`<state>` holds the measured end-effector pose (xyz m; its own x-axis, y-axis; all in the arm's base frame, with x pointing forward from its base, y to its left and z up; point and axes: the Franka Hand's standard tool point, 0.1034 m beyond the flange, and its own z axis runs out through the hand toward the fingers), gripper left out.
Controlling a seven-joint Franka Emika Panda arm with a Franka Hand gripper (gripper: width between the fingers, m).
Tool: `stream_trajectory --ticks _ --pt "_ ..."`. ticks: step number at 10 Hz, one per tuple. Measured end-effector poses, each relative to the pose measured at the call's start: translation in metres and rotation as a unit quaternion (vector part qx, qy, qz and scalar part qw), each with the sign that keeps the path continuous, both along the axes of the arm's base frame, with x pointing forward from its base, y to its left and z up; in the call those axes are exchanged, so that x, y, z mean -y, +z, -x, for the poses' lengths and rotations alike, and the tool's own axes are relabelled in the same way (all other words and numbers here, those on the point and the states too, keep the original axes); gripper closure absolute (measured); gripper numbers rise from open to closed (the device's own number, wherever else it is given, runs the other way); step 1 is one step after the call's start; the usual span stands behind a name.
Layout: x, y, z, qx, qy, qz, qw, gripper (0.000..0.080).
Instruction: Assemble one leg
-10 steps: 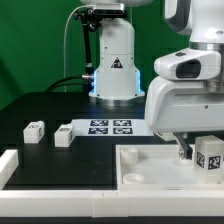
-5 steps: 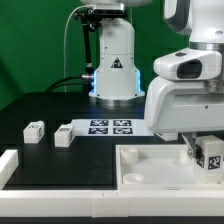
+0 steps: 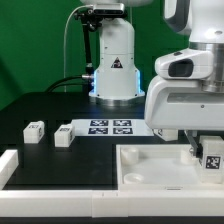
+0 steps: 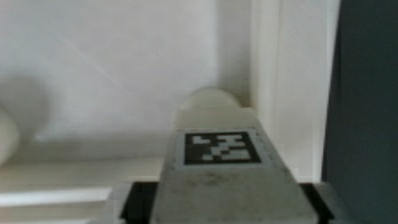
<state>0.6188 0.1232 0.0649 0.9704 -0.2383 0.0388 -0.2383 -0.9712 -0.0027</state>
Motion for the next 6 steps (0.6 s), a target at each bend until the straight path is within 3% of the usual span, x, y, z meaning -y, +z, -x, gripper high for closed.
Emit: stream_trajectory --ticks 4,6 --pt "0.0014 -0.0004 0.0002 0.007 -0.260 -0.017 0.965 0.0509" --pt "0.0014 -0.0002 0.0003 0.008 -0.387 -0.022 0.922 0.0509"
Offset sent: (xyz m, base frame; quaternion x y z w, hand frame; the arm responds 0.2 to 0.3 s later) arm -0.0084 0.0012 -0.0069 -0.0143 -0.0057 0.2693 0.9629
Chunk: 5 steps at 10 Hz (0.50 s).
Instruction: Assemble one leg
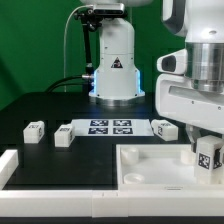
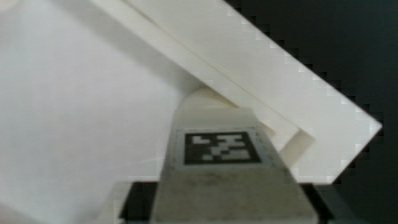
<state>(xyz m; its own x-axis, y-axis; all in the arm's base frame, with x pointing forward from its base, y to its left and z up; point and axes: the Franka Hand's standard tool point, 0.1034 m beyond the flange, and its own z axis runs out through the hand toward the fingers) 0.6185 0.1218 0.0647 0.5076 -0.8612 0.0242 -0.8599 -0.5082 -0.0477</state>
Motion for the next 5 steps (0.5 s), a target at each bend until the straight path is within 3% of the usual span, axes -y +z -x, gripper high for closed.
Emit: stream_trajectory --ticks 4,5 --pt "-0.0003 0.0001 0.0000 0.001 -0.160 -0.007 0.987 0.0509" --pt "-0.0016 -0.0001 0.0003 0.000 -0.167 -0.008 0.986 0.0431"
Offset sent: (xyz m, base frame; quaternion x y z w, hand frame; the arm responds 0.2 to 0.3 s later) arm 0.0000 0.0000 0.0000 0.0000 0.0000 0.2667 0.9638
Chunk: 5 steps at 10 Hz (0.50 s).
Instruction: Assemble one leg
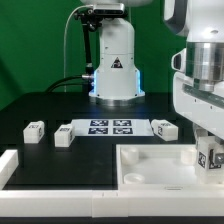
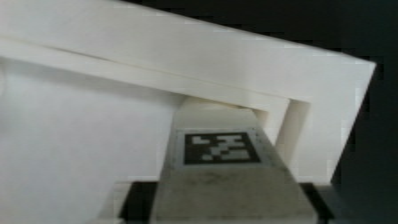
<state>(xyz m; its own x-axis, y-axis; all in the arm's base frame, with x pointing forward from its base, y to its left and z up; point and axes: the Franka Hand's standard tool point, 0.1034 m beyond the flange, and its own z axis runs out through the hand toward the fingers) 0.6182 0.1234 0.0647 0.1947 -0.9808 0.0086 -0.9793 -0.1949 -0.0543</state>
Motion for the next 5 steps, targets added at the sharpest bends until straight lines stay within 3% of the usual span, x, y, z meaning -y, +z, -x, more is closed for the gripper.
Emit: stream_trajectory --ticks 1,2,3,5 --pt "-0.0001 0.0000 0.0000 0.000 0.020 0.001 1.000 0.0431" --pt "0.0000 0.0000 -0.0001 0.000 0.038 0.002 0.999 0.0248" --pt "0.0004 -0.0002 0.0000 0.000 0.051 0.003 0.999 0.0167" --pt "0.0014 -0.0001 -0.0003 0.001 0.183 0.011 0.983 0.0155"
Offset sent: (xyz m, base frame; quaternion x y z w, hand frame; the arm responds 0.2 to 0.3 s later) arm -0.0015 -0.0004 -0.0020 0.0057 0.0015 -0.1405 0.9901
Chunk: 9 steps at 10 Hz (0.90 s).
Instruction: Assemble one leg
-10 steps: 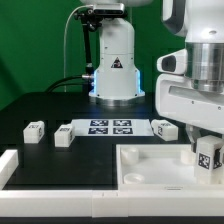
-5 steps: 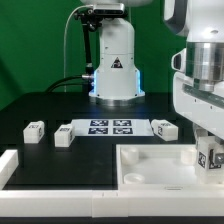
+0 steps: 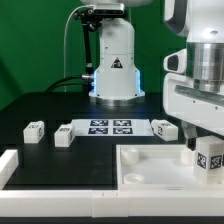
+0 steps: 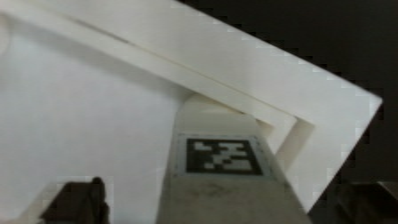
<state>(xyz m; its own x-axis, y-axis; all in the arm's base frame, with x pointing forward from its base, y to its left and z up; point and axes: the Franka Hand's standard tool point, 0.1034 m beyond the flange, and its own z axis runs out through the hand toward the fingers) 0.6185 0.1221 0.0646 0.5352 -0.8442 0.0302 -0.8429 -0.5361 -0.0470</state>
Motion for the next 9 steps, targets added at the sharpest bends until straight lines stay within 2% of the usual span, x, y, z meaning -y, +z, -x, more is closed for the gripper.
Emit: stream_trajectory --ticks 3,8,9 --pt "0.0000 0.0009 -0.0009 0.001 0.155 0.009 0.988 0.0150" --pt "0.0002 0.0009 -0.0010 0.000 0.391 0.025 0.920 0.0150" --pt "0.0011 0.0009 -0.0010 -0.002 0.447 0.031 0.894 0.0150"
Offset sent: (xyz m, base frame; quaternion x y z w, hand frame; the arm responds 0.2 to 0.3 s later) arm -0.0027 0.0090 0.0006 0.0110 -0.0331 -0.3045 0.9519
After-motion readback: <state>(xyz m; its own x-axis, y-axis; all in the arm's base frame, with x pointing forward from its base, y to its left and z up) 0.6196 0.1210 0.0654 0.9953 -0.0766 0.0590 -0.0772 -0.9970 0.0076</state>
